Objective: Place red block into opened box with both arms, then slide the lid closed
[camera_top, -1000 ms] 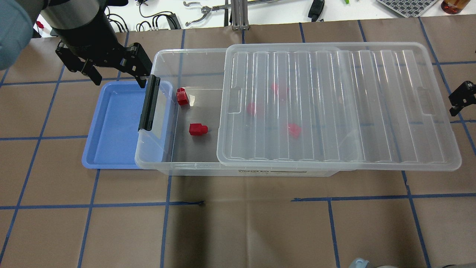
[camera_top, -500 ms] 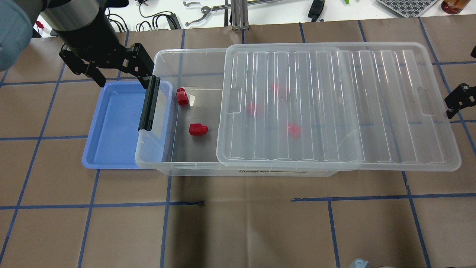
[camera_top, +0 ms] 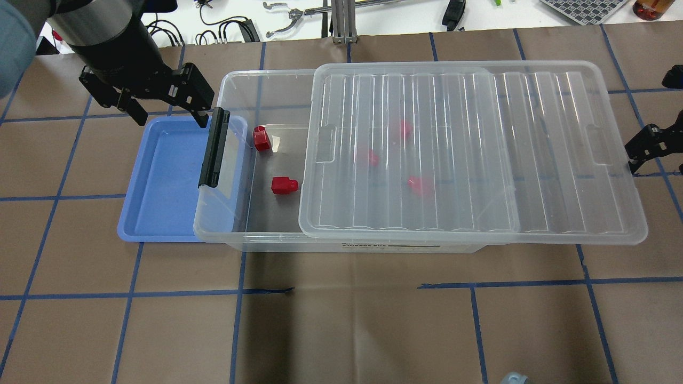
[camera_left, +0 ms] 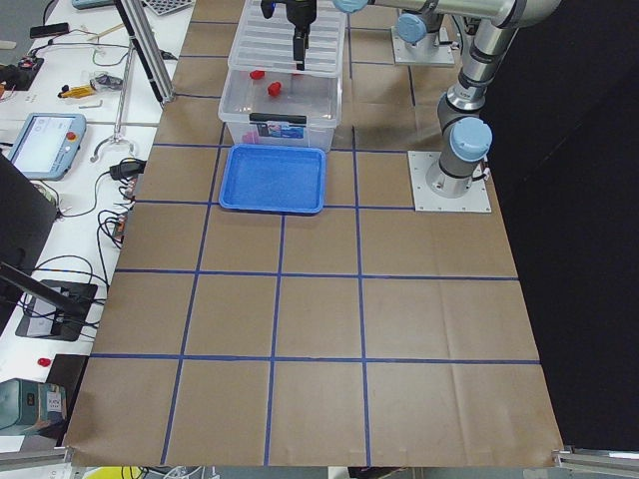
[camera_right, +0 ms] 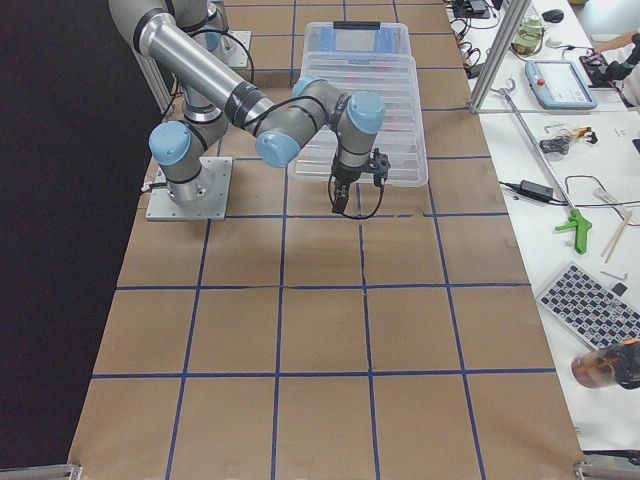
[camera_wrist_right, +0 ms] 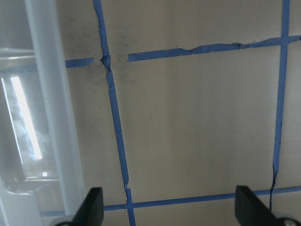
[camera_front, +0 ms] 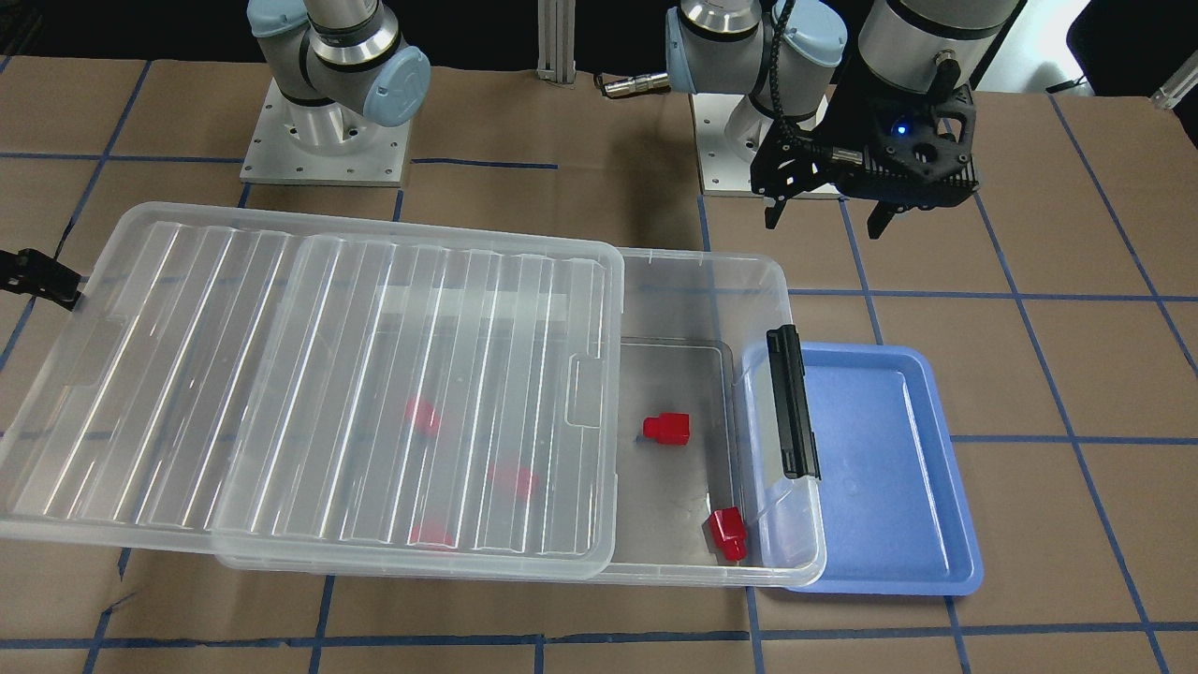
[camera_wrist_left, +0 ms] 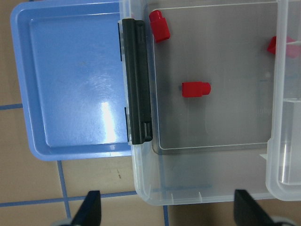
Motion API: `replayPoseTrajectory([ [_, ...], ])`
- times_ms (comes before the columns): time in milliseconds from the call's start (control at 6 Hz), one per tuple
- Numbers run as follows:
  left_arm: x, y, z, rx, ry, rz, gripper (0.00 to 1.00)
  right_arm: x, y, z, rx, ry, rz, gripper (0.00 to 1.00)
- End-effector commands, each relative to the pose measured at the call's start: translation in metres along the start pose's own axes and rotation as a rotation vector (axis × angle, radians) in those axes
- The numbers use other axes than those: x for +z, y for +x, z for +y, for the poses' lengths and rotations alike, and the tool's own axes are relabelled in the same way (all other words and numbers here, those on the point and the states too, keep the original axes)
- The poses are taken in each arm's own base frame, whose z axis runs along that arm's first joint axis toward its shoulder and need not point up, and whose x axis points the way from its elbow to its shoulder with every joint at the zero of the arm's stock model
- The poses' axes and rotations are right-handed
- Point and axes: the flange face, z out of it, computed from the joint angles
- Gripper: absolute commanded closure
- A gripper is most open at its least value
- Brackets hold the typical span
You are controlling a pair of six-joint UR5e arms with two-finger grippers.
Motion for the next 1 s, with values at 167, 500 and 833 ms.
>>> replayPoseTrajectory([
  [167,-0.002,0.000,0.001,0.004,0.003,-0.002,0.02,0.004,-0.025,-0.004,-0.035,0.003,-0.027,0.00],
  [500,-0.002,-0.001,0.001,0.004,0.003,-0.004,0.02,0.007,-0.042,-0.006,-0.062,0.002,-0.040,0.00],
  [833,-0.002,-0.001,0.001,0.004,0.005,-0.002,0.02,0.002,-0.071,-0.006,-0.094,0.007,-0.028,0.00],
])
